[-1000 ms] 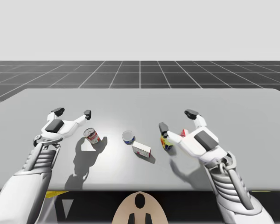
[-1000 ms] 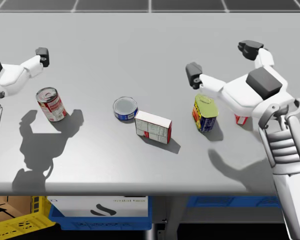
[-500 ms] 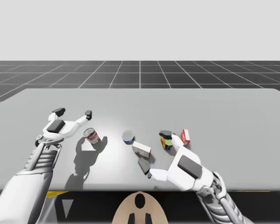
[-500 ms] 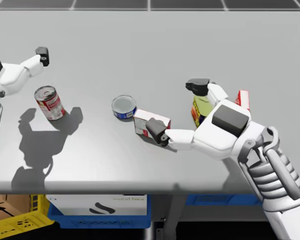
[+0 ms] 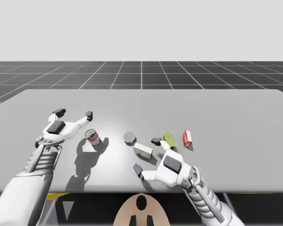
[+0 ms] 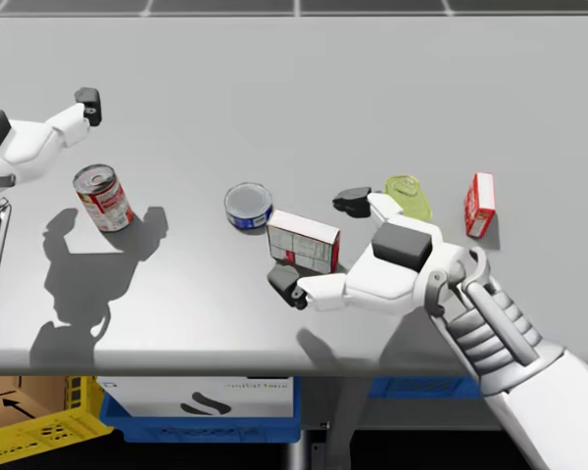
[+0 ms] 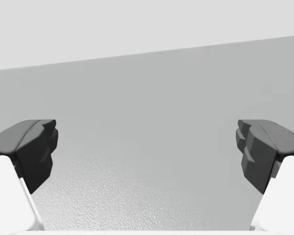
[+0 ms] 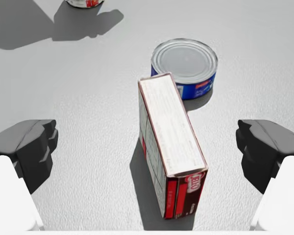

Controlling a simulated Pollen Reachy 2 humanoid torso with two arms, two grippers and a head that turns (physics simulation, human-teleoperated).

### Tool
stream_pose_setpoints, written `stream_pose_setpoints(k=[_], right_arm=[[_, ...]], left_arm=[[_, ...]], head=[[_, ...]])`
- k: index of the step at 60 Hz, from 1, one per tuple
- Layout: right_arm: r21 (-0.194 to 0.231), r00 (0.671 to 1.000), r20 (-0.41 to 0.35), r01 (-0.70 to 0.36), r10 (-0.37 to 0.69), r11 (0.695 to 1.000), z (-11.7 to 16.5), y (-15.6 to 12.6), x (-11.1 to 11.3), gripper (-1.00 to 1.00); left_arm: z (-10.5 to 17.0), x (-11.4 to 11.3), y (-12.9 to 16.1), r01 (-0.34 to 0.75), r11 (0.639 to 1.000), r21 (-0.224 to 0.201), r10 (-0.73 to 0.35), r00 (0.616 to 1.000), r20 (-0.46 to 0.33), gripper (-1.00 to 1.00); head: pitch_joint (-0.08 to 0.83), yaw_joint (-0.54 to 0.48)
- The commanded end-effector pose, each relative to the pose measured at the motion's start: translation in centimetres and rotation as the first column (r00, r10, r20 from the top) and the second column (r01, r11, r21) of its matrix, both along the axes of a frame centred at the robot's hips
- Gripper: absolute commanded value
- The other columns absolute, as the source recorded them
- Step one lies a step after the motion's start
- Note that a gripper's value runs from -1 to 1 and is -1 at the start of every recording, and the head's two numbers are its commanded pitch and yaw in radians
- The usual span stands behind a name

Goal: Grasp the pudding box and hold it up.

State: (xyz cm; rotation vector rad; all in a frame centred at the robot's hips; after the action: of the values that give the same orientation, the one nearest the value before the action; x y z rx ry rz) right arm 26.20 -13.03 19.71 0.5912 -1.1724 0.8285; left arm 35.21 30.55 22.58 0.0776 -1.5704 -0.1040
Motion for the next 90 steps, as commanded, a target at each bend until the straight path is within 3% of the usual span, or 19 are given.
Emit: stream_pose_setpoints(k=[1,22,29,31,34,35,39,47,71,80,90], right_arm=[[-0.045,1.000,-0.028,-0.003,0.002,0.999,-0.8,1.1,1.2,-1.00],[-0.092,0.997,-0.079,0.019,-0.027,0.996,-2.8,2.0,3.0,-1.00],[-0.086,0.997,-0.075,0.011,-0.017,0.996,-2.8,1.9,2.9,-1.00],[-0.089,0.998,-0.066,0.017,-0.022,0.996,-2.7,1.8,2.8,-0.79],[-0.086,0.997,-0.057,0.047,-0.052,0.995,-2.7,1.8,2.7,-0.11],[-0.088,0.997,-0.062,0.048,-0.053,0.995,-2.7,1.7,2.7,0.72],[-0.087,0.997,-0.064,0.045,-0.051,0.995,-2.7,1.7,2.6,0.96],[-0.086,0.996,-0.077,0.028,-0.034,0.996,-2.6,1.6,2.2,1.00],[-0.079,0.997,-0.070,0.019,-0.024,0.997,-2.6,1.5,2.1,0.98],[-0.069,0.998,-0.067,0.013,-0.017,0.998,-2.2,1.5,1.9,1.00],[0.017,0.999,-0.031,0.014,-0.014,1.000,1.1,1.1,1.3,1.00]], left_arm=[[0.0,0.0,0.0,0.001,1.000,0.000,-0.001,1.000,0.002,-1.00],[0.1,-0.1,0.0,0.000,1.000,0.000,0.000,1.000,0.004,-1.00],[0.1,-0.1,0.0,-0.001,1.000,0.000,0.001,1.000,0.005,-1.00],[0.1,-0.1,0.0,-0.001,1.000,0.000,0.001,1.000,0.005,-1.00],[0.1,-0.1,0.0,-0.002,1.000,0.001,0.002,1.000,0.005,-1.00],[0.1,-0.1,0.0,-0.002,1.000,0.001,0.002,1.000,0.005,-1.00],[0.1,-0.1,-0.1,-0.002,1.000,0.001,0.002,1.000,0.005,-1.00],[0.1,-0.1,-0.1,-0.006,1.000,0.001,0.006,1.000,0.007,-1.00],[-0.3,0.0,-0.3,-0.005,1.000,0.011,0.005,1.000,0.000,-1.00],[-0.3,0.0,-0.3,-0.007,1.000,0.021,0.007,1.000,0.000,-1.00],[-0.3,0.1,-0.3,-0.011,1.000,0.022,0.011,1.000,0.003,-1.00]], head=[[0.743,0.01],[0.745,0.01],[0.743,0.01],[0.742,0.01],[0.742,0.01],[0.741,0.01],[0.736,0.01],[0.680,0.02],[0.349,0.05],[0.311,0.05],[0.303,0.04]])
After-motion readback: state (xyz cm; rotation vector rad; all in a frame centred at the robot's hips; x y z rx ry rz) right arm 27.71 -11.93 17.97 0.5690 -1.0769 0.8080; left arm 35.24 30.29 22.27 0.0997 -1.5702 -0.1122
